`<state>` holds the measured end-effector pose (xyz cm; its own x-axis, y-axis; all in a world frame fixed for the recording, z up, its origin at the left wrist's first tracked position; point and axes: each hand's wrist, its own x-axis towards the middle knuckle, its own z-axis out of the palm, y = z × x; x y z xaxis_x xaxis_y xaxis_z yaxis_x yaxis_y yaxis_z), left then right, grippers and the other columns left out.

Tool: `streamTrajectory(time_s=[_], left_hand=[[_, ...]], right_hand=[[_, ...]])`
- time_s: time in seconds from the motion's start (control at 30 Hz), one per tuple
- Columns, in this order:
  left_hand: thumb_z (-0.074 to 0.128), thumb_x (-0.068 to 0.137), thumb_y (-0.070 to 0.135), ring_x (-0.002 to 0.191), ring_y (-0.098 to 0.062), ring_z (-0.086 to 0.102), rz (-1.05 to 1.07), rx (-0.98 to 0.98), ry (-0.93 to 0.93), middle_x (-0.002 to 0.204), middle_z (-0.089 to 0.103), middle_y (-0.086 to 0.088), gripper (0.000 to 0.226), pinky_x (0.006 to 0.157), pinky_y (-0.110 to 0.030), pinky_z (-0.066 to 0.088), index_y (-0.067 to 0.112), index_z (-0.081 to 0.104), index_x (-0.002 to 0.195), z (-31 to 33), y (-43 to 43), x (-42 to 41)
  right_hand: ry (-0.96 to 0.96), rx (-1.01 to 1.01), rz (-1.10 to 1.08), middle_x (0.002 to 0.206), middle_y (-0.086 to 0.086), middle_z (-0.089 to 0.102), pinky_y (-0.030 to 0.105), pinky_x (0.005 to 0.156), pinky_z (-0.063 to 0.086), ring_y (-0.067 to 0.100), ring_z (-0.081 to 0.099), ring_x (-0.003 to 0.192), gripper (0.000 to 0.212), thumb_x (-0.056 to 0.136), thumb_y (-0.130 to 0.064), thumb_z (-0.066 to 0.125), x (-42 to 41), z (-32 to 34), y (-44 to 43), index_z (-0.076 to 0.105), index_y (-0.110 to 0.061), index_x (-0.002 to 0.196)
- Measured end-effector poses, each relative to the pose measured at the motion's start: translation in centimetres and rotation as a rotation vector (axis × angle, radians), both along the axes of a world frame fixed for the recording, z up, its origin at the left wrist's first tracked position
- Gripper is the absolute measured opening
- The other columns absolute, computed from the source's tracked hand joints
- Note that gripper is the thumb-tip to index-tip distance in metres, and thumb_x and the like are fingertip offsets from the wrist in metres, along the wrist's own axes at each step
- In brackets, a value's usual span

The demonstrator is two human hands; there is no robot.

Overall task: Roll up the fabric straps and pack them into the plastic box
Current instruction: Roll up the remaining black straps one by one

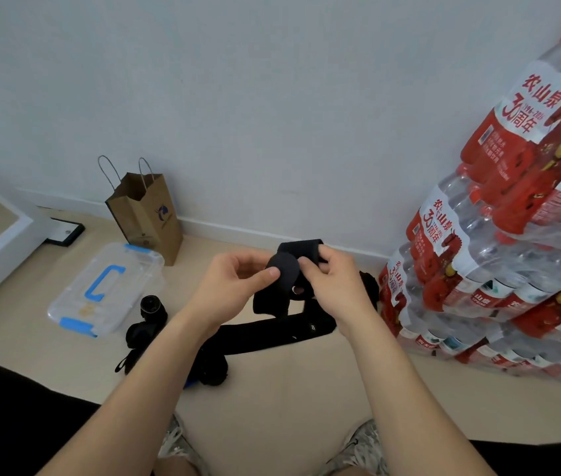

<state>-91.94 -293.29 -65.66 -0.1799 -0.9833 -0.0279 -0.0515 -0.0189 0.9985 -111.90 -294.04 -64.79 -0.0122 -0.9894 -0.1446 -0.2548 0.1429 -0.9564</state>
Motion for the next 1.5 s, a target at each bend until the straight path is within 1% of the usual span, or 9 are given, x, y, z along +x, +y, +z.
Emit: streamTrajectory(time_s=[0.5,0.63,0.77,0.9,1.03,1.2,1.27,1.4,1.5], left_hand=[[0.092,0.085,0.019,0.078,-0.035,0.080,0.313,0.064,-0.042,0.083,0.081,-0.007,0.014,0.076,-0.047,0.066,0.016,0.080,0.090,-0.8,-0.1,-1.2],[0.091,0.087,0.025,0.072,-0.034,0.080,0.317,0.085,-0.074,0.077,0.081,-0.010,0.020,0.074,-0.051,0.066,0.017,0.073,0.091,-0.5,0.0,-1.4],[0.082,0.095,0.028,0.085,-0.029,0.078,0.308,0.088,-0.103,0.098,0.078,-0.011,0.030,0.076,-0.054,0.066,0.013,0.062,0.112,-0.1,0.2,-2.2],[0.069,0.105,0.036,0.069,-0.024,0.072,0.258,0.149,-0.082,0.081,0.079,-0.013,0.031,0.071,-0.048,0.064,0.006,0.074,0.103,0.3,0.2,-2.6],[0.070,0.105,0.031,0.078,-0.023,0.079,0.297,0.275,0.084,0.089,0.082,-0.014,0.028,0.064,-0.031,0.064,0.006,0.082,0.098,-0.1,0.3,-2.4],[0.072,0.104,0.029,0.079,-0.030,0.079,0.420,0.161,0.074,0.088,0.082,-0.013,0.022,0.068,-0.039,0.062,0.012,0.082,0.098,-1.0,0.1,-2.4],[0.075,0.102,0.033,0.080,-0.041,0.077,0.395,0.185,0.053,0.085,0.081,-0.017,0.025,0.069,-0.047,0.063,0.011,0.081,0.090,-1.4,0.0,-2.0],[0.084,0.085,0.045,0.056,-0.021,0.064,0.555,0.195,-0.150,0.058,0.065,0.000,0.043,0.060,-0.039,0.056,0.017,0.059,0.064,-1.6,0.0,-1.6],[0.072,0.083,0.024,0.065,-0.001,0.055,0.563,-0.049,-0.315,0.073,0.063,0.014,0.009,0.070,-0.033,0.047,0.025,0.063,0.081,-0.9,0.2,-1.7]], right_hand=[[-0.387,0.089,0.090,0.118,0.018,0.079,0.056,0.104,0.060,0.039,0.075,0.115,0.036,0.105,-0.011,0.047,1.0,0.2,-0.2,0.076,-0.022,0.123],[-0.294,0.014,0.150,0.112,0.005,0.083,0.036,0.087,0.065,0.024,0.080,0.107,0.025,0.107,-0.014,0.061,0.9,0.0,0.1,0.077,-0.022,0.123],[-0.047,-0.060,-0.008,0.098,-0.002,0.084,0.044,0.092,0.065,0.018,0.080,0.096,0.022,0.107,-0.012,0.061,1.7,-0.7,-0.2,0.079,-0.022,0.117],[0.327,-0.278,-0.046,0.071,-0.006,0.066,0.013,0.061,0.044,0.003,0.062,0.073,0.021,0.103,-0.012,0.062,3.1,-1.4,0.5,0.066,-0.019,0.083],[0.387,-0.329,-0.028,0.064,-0.012,0.048,0.030,0.058,0.025,0.003,0.048,0.062,0.041,0.106,-0.020,0.060,4.0,-2.1,0.8,0.038,-0.029,0.072],[0.207,-0.110,-0.001,0.052,-0.015,0.055,0.016,0.052,0.036,0.003,0.052,0.051,0.051,0.099,-0.050,0.071,3.5,-1.7,0.7,0.055,-0.020,0.062],[0.087,0.077,0.140,0.061,-0.010,0.063,0.029,0.061,0.047,0.009,0.061,0.058,0.047,0.102,-0.048,0.068,2.7,-1.4,0.6,0.070,-0.011,0.073],[0.276,0.128,0.245,0.065,-0.003,0.055,0.032,0.059,0.039,0.014,0.052,0.058,0.043,0.110,-0.036,0.056,1.4,-1.0,0.4,0.063,-0.010,0.077],[0.406,0.104,0.242,0.060,-0.005,0.045,0.034,0.056,0.032,0.016,0.043,0.056,0.049,0.111,-0.039,0.055,1.4,-1.1,0.3,0.046,-0.019,0.067]])
